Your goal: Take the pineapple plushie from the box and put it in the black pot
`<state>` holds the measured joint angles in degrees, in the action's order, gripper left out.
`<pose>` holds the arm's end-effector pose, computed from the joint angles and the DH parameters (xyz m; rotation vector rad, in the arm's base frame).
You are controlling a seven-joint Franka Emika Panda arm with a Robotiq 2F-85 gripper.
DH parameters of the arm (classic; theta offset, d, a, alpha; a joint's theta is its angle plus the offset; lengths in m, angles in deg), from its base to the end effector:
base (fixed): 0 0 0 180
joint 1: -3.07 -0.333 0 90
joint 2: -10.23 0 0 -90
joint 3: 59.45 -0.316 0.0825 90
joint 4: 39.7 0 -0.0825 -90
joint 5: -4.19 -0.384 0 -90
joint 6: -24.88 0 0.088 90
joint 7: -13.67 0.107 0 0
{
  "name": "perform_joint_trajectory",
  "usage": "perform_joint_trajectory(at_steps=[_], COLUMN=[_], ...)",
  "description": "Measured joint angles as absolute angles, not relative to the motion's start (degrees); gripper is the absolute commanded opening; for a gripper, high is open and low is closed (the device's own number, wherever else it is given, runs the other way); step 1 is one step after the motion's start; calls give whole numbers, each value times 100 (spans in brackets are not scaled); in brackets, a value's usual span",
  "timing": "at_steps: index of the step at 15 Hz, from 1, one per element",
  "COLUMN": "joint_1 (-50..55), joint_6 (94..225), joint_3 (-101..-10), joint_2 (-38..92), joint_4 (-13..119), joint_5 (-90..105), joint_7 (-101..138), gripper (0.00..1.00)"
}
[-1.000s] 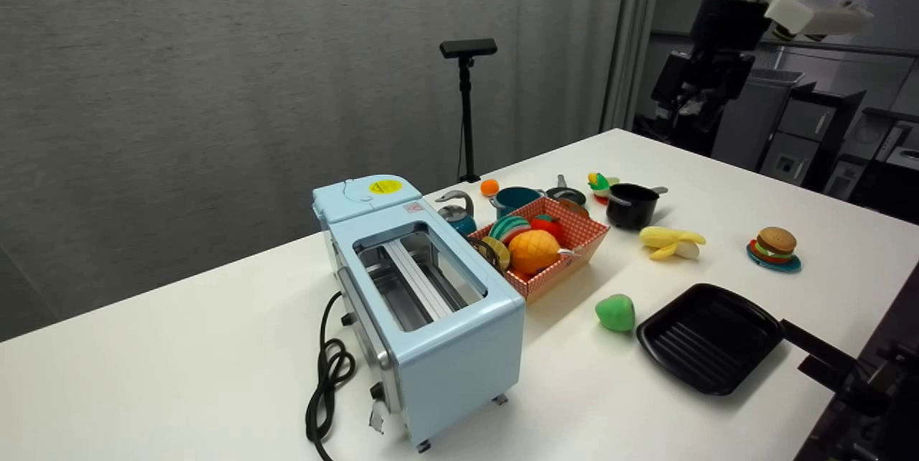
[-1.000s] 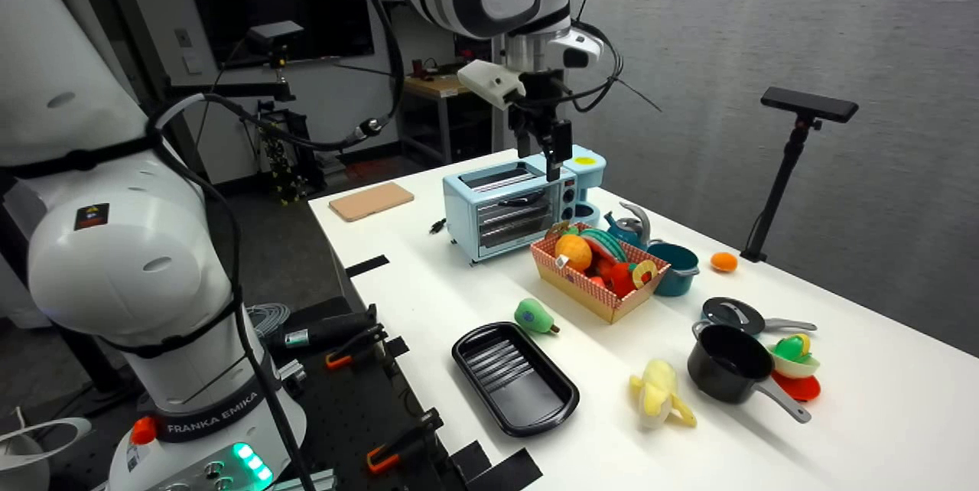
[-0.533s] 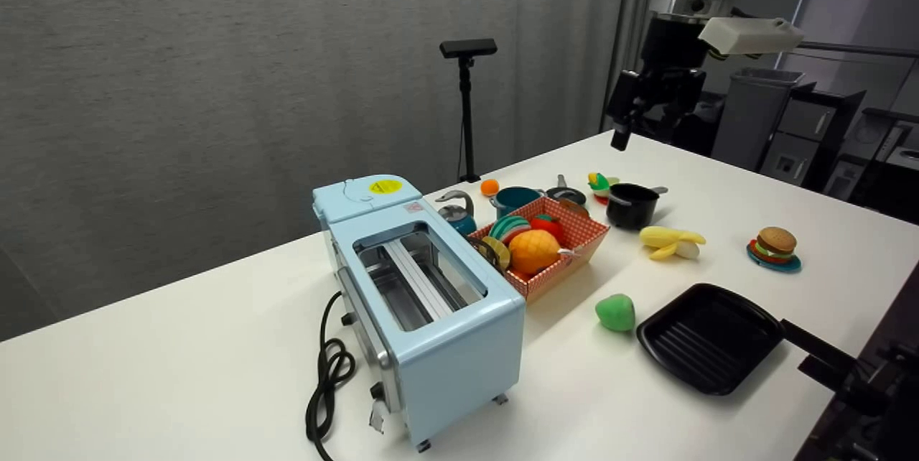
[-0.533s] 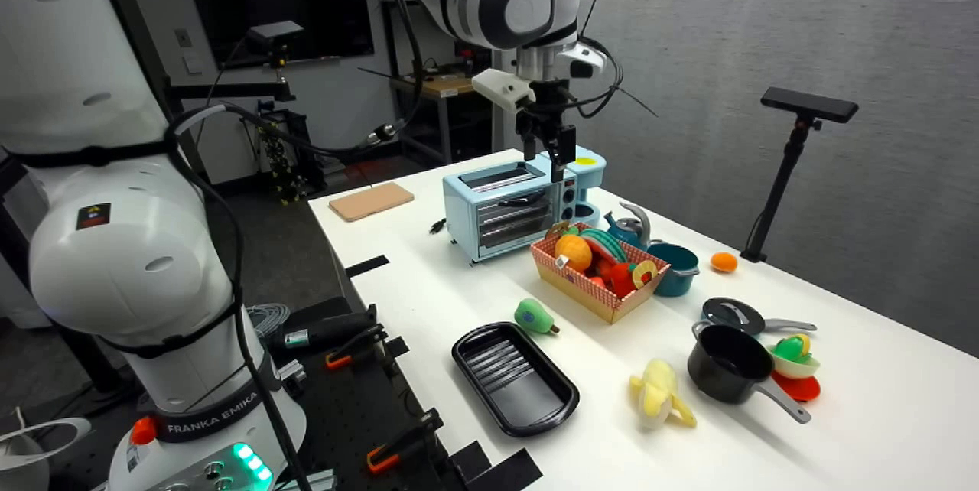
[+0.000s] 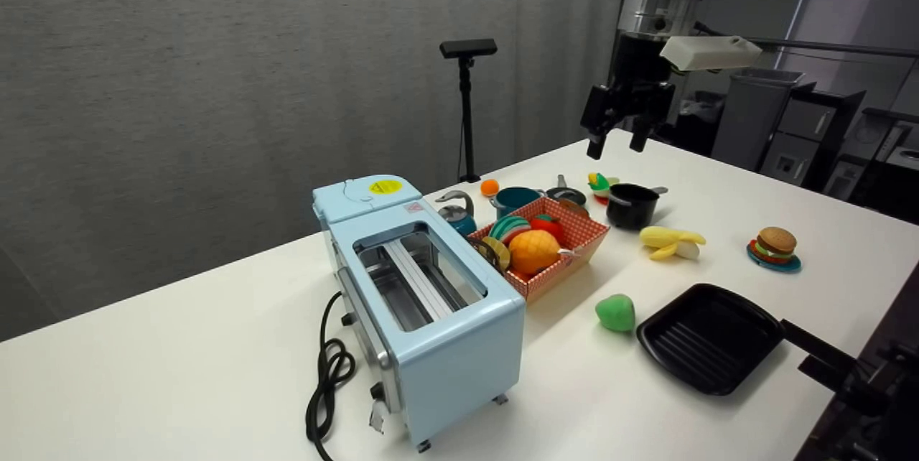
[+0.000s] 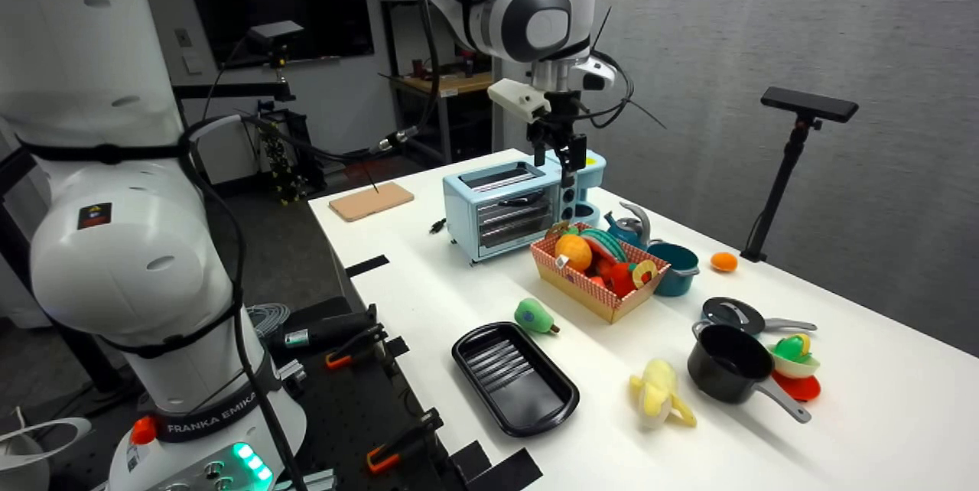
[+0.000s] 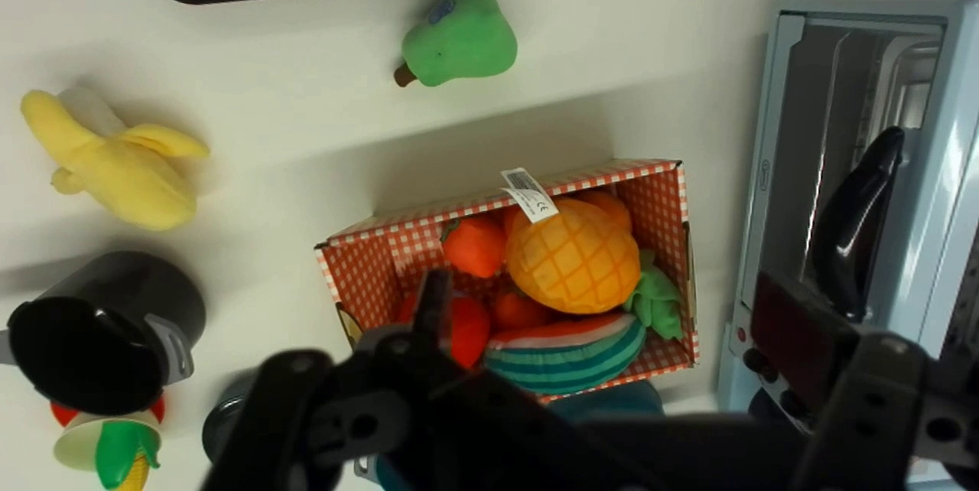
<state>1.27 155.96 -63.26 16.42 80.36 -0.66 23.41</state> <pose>0.5684 0.0572 0.3787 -3.0496 0.1920 -0.1128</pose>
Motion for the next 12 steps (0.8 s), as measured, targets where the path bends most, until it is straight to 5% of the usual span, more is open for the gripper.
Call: perform_joint_trajectory(at_steps=[12], joint_1=[-29], joint_6=[15633], joint_3=[-6329], joint_2=[1908], joint_4=[7639], joint_5=[-2], joint_7=[2346], gripper=[100])
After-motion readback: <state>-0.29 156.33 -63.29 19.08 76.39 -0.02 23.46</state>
